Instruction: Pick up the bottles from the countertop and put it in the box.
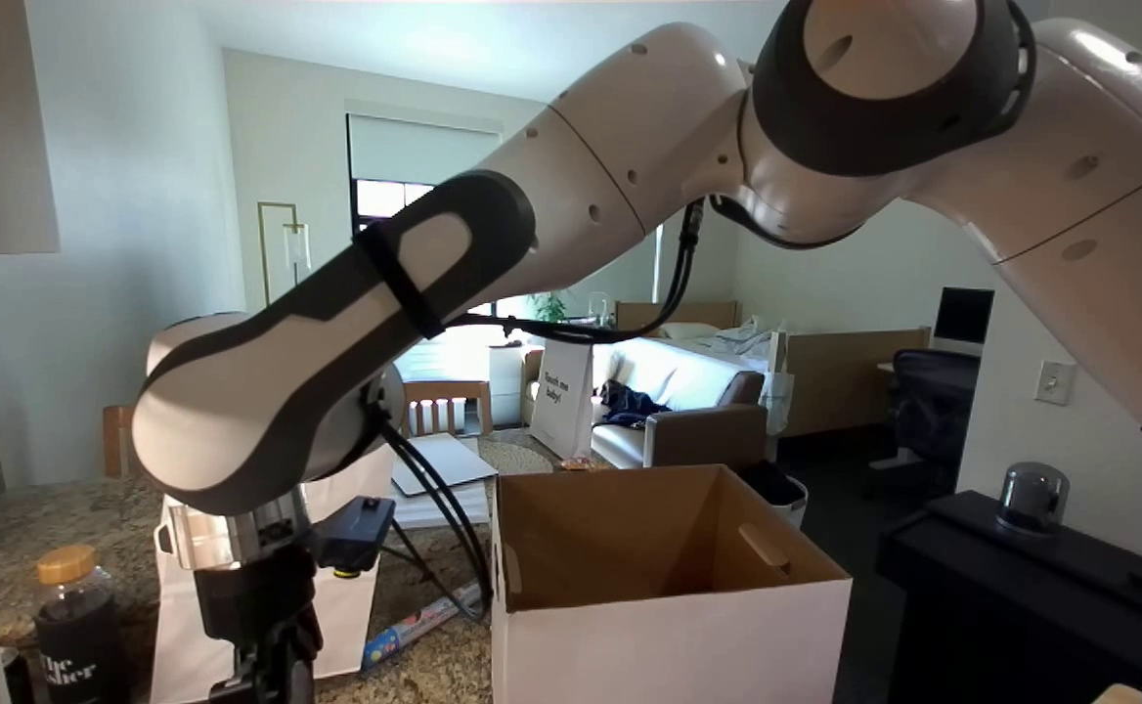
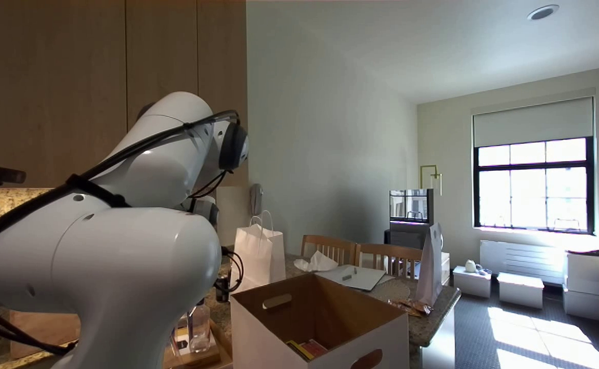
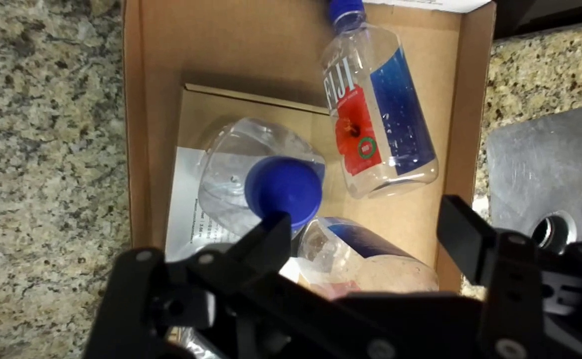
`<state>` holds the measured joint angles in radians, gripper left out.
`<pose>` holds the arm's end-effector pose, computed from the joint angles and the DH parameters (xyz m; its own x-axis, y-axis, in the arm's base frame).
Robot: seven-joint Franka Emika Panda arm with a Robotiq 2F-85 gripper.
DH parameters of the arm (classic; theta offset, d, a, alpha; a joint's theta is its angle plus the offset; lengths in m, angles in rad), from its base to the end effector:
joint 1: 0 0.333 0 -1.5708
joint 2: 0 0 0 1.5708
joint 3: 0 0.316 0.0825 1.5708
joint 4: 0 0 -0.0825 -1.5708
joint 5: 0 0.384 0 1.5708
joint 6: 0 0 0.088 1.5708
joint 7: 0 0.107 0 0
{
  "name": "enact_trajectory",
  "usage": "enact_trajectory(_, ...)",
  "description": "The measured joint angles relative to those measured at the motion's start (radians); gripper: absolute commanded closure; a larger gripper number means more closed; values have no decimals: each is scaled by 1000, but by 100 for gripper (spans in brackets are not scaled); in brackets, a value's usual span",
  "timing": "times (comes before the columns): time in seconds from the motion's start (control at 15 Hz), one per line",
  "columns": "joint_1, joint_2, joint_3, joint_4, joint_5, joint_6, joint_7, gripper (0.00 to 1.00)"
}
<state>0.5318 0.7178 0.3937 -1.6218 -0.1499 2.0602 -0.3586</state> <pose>0.4282 0.5084 0.2103 0.2390 0.9589 -0.1528 0.9406 -0.2677 -0.2087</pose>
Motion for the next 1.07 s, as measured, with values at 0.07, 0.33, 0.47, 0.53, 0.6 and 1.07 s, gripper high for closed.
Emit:
enact_trajectory(0.07,1,0,0,0,0,0,4,0)
enact_trajectory(0.33,8,-19,0,-6,-2,11,21,0)
enact_trajectory(0.47,8,-42,-1,-24,-2,26,42,0)
enact_trajectory(0.53,8,-53,-4,-35,-2,35,51,0)
enact_trajectory(0.6,8,-64,-7,-47,-2,45,57,0)
enact_trajectory(1.07,6,-103,-42,-113,-2,95,123,0)
